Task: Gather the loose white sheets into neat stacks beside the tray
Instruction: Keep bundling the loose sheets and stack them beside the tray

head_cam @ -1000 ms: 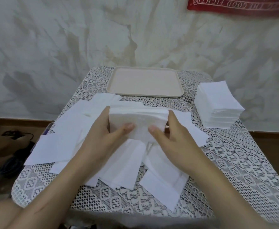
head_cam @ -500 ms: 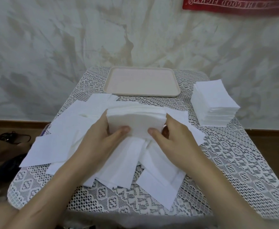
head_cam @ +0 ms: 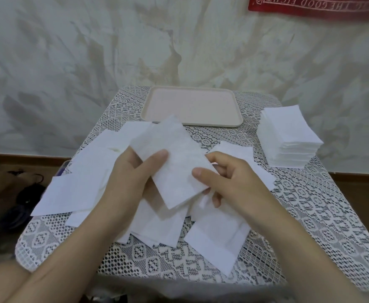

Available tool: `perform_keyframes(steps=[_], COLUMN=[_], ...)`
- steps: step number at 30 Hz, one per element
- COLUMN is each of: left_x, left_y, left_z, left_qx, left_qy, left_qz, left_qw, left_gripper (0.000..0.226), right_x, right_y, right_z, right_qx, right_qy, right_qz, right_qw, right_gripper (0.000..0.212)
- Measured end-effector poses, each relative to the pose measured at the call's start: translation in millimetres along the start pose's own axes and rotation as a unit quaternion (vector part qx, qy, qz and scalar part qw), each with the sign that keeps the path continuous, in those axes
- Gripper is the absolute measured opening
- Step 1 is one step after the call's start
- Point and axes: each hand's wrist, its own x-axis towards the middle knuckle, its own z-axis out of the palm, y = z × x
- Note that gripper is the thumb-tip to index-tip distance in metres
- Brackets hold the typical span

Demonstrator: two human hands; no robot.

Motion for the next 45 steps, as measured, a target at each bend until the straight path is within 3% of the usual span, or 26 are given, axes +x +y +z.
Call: perform_keyframes(steps=[7,8,11,13,17,21,27,33,37,45], left_x=[0.9,1.3,0.9,-1.8,-12.6,-20.6,-27.4,-20.1,-15.1,-15.6], left_y=[-1.9,-1.7,-0.3,-1.9,-9.7,-14.8,-19.9,-19.6,-18.8,-11.8], left_z=[-3.7,-4.3,-2.8,1.4,12.1,20.0,29.6,16.5,9.8,13.7], left_qx=[0.067,0.07,0.064,0.042,0.067,0.094,0.125,0.159,0.177,0.2], left_qy=[-0.032,-0.032,-0.025,-0.016,-0.026,-0.028,-0.026,-0.035,-0.055,-0.061], left_qz=[0.018,0.024,0.028,0.008,-0.027,0.001,0.035,0.063,0.028,0.016], left_qw=[0.997,0.997,0.997,0.999,0.997,0.995,0.991,0.985,0.982,0.978], left_gripper=[0.045,0.046,0.054,0.056,0.042,0.022,0.024,0.02,0.034,0.032], right_x=[1.0,1.8,0.4,-0.1,1.9,3.6,2.9,3.7,2.6,-3.3], right_y=[4.9,5.3,3.9,5.7,10.0,12.7,17.8,14.2,14.1,14.1], right_z=[9.9,8.8,9.6,13.7,15.8,20.5,44.9,32.0,27.3,21.0], right_qx=[-0.123,-0.11,-0.052,-0.013,0.025,0.026,0.042,-0.056,-0.115,-0.092], right_qy=[0.014,0.015,0.006,0.025,0.074,0.086,0.094,0.143,0.136,0.098], right_qz=[-0.051,-0.054,-0.052,-0.045,-0.03,-0.03,-0.024,-0.049,-0.054,-0.034], right_qw=[0.991,0.992,0.997,0.999,0.997,0.995,0.994,0.987,0.983,0.99], right_gripper=[0.023,0.016,0.023,0.011,0.009,0.013,0.017,0.031,0.04,0.048])
